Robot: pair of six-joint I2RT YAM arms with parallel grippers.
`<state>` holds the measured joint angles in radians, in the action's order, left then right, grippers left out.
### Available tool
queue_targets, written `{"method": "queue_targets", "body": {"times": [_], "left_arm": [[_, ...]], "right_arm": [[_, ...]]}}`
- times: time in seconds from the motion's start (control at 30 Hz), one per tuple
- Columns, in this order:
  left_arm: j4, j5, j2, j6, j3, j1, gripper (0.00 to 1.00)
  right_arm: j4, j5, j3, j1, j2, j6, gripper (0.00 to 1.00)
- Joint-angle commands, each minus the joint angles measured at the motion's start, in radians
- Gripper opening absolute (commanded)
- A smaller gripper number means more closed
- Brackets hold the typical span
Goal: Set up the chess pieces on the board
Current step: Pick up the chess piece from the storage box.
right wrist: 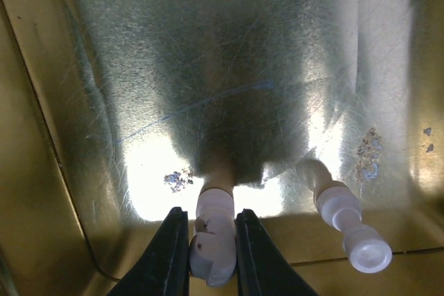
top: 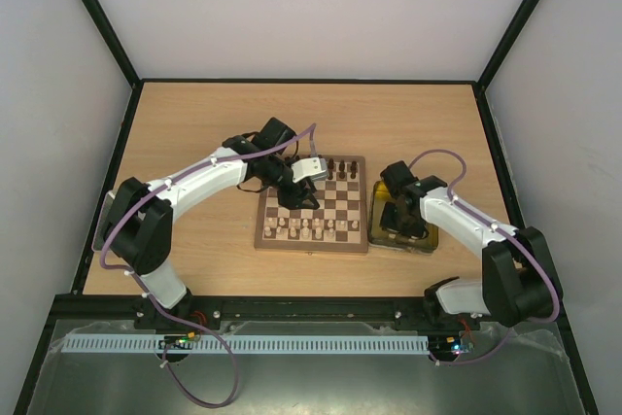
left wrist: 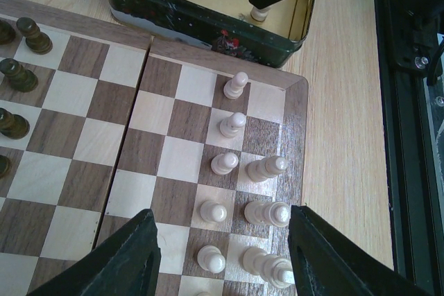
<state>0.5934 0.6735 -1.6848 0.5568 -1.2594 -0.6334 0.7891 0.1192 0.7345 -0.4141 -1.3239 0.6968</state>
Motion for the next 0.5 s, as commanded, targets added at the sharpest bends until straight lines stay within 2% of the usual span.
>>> {"method": "queue_targets", "body": {"times": [0.0, 0.47], "left_arm": [[0.003, 0.015, 0.028, 0.003, -0.004, 0.007, 0.53], [0.008, 0.02, 0.027, 0.007, -0.003, 0.008, 0.53]], "right_arm": [[0.065, -0.045, 0.066, 0.004, 0.01, -0.013, 0.1], [0.114, -0.067, 0.131, 0.004, 0.007, -0.028, 0.09]]}}
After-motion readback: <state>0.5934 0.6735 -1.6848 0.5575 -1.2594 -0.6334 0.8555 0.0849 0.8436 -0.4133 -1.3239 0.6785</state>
